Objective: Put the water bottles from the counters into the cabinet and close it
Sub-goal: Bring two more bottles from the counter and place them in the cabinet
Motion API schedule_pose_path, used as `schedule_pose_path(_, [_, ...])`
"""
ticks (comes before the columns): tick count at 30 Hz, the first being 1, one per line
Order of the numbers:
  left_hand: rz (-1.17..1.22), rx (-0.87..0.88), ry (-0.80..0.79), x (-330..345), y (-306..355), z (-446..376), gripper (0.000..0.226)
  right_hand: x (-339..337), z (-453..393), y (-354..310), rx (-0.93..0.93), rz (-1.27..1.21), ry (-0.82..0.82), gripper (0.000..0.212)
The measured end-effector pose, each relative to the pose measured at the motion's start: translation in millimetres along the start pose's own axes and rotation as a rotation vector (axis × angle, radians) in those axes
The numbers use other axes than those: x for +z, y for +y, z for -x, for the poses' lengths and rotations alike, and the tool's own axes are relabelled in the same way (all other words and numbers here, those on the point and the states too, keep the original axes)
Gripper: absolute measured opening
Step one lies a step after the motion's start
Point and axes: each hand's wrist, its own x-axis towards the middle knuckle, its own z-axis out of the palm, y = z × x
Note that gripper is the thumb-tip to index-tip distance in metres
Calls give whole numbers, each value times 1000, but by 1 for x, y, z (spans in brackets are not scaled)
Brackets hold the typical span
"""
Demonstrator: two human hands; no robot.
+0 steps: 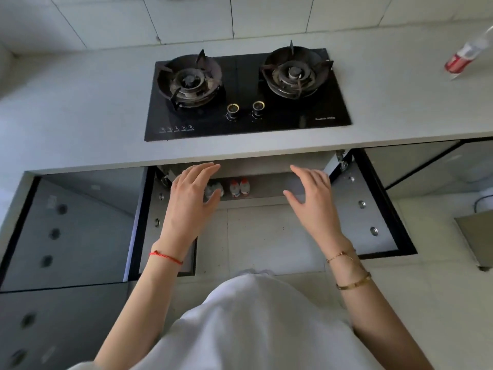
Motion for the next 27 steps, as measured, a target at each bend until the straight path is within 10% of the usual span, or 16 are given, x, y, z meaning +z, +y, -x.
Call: schedule_pose_path(27, [246,855,-406,159,299,-32,46,-179,217,151,699,129,533,53])
